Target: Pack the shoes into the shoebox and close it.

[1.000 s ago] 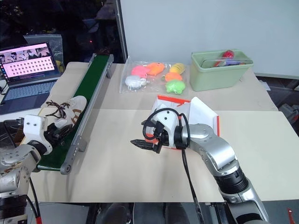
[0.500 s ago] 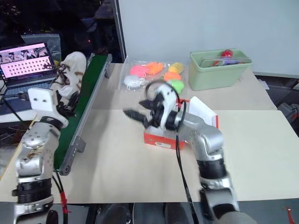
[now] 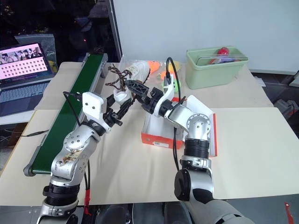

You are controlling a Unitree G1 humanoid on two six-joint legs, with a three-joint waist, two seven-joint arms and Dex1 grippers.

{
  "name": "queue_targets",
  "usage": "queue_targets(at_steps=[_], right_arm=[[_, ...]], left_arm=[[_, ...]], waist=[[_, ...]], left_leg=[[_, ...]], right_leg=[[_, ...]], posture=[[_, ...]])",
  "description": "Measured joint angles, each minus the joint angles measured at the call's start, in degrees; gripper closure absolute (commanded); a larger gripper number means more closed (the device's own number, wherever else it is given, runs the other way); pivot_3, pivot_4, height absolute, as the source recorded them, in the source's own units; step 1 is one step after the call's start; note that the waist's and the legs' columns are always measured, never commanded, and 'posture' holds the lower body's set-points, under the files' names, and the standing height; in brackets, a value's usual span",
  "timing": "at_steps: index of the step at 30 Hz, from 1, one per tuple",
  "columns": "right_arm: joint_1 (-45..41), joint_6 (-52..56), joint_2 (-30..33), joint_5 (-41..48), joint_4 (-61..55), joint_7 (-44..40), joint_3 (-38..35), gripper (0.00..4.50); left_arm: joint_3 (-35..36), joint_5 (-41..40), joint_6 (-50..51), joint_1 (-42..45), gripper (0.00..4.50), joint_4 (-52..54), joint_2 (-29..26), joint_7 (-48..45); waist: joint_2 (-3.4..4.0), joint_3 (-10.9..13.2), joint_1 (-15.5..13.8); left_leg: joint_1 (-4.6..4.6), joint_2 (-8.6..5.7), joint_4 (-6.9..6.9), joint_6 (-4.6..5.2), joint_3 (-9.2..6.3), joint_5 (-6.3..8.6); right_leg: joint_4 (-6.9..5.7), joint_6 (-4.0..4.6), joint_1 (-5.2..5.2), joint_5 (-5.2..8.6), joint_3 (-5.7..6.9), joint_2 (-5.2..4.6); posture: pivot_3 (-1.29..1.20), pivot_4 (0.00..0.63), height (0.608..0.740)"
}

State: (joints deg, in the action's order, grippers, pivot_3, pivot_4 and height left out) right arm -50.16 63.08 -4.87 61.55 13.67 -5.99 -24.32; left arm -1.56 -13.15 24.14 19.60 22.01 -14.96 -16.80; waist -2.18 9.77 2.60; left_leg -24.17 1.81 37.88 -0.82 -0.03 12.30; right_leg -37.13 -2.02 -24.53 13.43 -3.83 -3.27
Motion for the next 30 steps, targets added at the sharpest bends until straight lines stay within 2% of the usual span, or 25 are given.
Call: queue_targets(at_steps=[9, 12, 15, 18, 28, 29, 30], right_arm=[[0.0, -2.0, 0.0, 0.6, 0.0, 1.4, 0.0, 0.0], [0.0, -2.7, 0.0, 0.5, 0.0, 1.7, 0.1, 0.71], [0.0, -3.2, 0.0, 0.5, 0.0, 2.5, 0.2, 1.73], [0.0, -3.8, 0.1, 0.5, 0.0, 2.9, 0.3, 2.56], [0.0, -4.7, -0.1, 2.0, -0.8, 3.8, 0.3, 2.56], [0.0, -5.0, -0.1, 2.6, -0.8, 4.1, 0.3, 2.6], [0.0, -5.5, -0.2, 3.2, -0.8, 4.5, 0.0, 2.6]], left_arm=[[-1.1, -0.5, 0.4, 0.3, 2.09, 0.0, 0.6, -1.0], [-1.1, -0.5, 0.8, 0.6, 2.13, 0.0, 0.6, -1.4], [-1.1, -0.5, 0.8, 1.0, 2.13, 0.1, 0.5, -1.7], [-1.1, -0.5, 1.1, 1.2, 2.13, 0.4, 0.4, -1.8], [-1.9, -0.3, 2.2, 2.3, 2.13, 1.1, -0.1, -2.0], [-1.9, -0.2, 2.1, 2.4, 1.53, 1.2, -0.2, -2.1], [-1.9, -0.2, 2.0, 2.4, 1.26, 1.3, -0.3, -2.3]], waist=[[0.0, 0.0, 0.0], [0.0, 0.0, 0.0], [0.0, 0.0, 0.0], [0.0, 0.0, 0.0], [0.0, 0.0, 0.0], [0.0, 0.0, 0.0], [0.01, 0.0, 0.0]], left_leg=[[0.01, 0.01, 0.0, 0.0, -0.01, 0.0], [0.0, 0.0, 0.0, 0.0, -0.01, 0.0], [-0.01, 0.0, 0.0, 0.0, -0.01, 0.0], [-0.01, 0.0, 0.0, 0.0, -0.01, 0.0], [0.0, 0.01, 0.0, 0.0, -0.01, 0.0], [-0.01, 0.01, 0.0, 0.0, -0.01, 0.0], [0.0, 0.0, 0.0, 0.0, -0.01, 0.0]], right_leg=[[0.03, 0.0, 0.0, 0.0, 0.0, 0.01], [0.03, -0.01, 0.0, 0.0, 0.0, 0.01], [0.03, -0.01, 0.0, 0.0, 0.0, 0.01], [0.03, -0.01, 0.0, 0.0, 0.0, 0.01], [0.04, -0.01, 0.0, 0.0, 0.0, 0.01], [0.04, -0.01, 0.0, 0.0, 0.0, 0.01], [0.04, -0.01, 0.0, 0.0, 0.0, 0.01]], posture=[[0.0, 0.15, 0.729], [0.0, 0.15, 0.729], [0.0, 0.15, 0.729], [0.0, 0.15, 0.729], [0.0, 0.15, 0.729], [0.0, 0.15, 0.729], [0.0, 0.15, 0.729]])
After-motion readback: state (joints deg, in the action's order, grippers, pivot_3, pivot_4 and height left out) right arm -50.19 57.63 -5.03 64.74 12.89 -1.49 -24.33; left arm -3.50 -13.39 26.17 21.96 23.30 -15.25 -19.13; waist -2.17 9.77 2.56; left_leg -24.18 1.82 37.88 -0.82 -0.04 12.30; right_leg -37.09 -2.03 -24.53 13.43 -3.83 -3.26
